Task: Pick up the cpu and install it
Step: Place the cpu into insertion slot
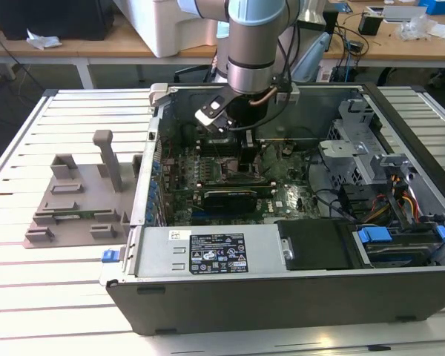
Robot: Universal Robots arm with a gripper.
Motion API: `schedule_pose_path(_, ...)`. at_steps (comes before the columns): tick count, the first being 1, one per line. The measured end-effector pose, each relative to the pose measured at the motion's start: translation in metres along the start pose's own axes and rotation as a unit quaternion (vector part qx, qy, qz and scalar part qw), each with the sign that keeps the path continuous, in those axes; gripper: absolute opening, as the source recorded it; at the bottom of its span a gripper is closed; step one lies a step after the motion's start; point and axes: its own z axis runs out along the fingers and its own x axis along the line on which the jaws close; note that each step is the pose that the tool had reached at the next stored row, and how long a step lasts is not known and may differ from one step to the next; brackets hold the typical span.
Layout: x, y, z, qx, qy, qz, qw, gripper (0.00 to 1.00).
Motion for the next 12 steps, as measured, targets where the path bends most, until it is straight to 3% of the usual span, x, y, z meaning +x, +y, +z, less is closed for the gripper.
schedule_pose_path(3,-0.0007,-0.0012,-0.0008,-0.0003,0.0000,0.000,1.0000,0.35)
schedule_pose_path(5,-0.0015,-0.0056,-0.0007,-0.0004,0.0000,0.000,1.0000,0.29)
schedule_pose_path(8,-0.0025,-0.0115,-0.0003,-0.0005,0.0000,0.000,1.0000,0.11)
schedule_pose_path(12,-0.0036,-0.0113,0.0072,0.0013,-0.0005,-0.002,1.0000,0.11)
